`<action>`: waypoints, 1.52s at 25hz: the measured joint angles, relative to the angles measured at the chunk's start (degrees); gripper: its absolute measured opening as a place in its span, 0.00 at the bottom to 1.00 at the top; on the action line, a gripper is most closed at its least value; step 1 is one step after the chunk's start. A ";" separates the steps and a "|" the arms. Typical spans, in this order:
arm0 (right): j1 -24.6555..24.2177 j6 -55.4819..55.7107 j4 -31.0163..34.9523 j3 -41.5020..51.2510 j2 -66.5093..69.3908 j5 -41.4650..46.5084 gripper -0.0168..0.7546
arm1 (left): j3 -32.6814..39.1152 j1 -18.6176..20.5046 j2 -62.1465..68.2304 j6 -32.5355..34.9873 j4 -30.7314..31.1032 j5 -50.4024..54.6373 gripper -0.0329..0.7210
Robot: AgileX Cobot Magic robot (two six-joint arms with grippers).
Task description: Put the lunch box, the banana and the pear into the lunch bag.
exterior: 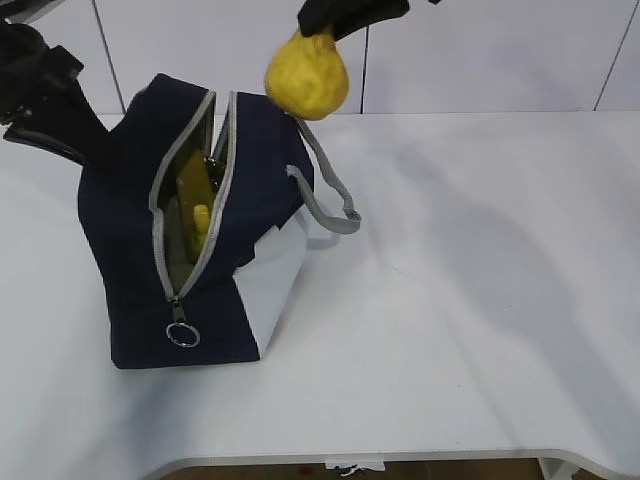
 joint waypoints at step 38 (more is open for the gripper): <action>9.30 3.31 -11.17 -8.65 9.85 -0.23 0.76 | 0.00 0.00 0.32 -0.22 -8.67 0.00 0.06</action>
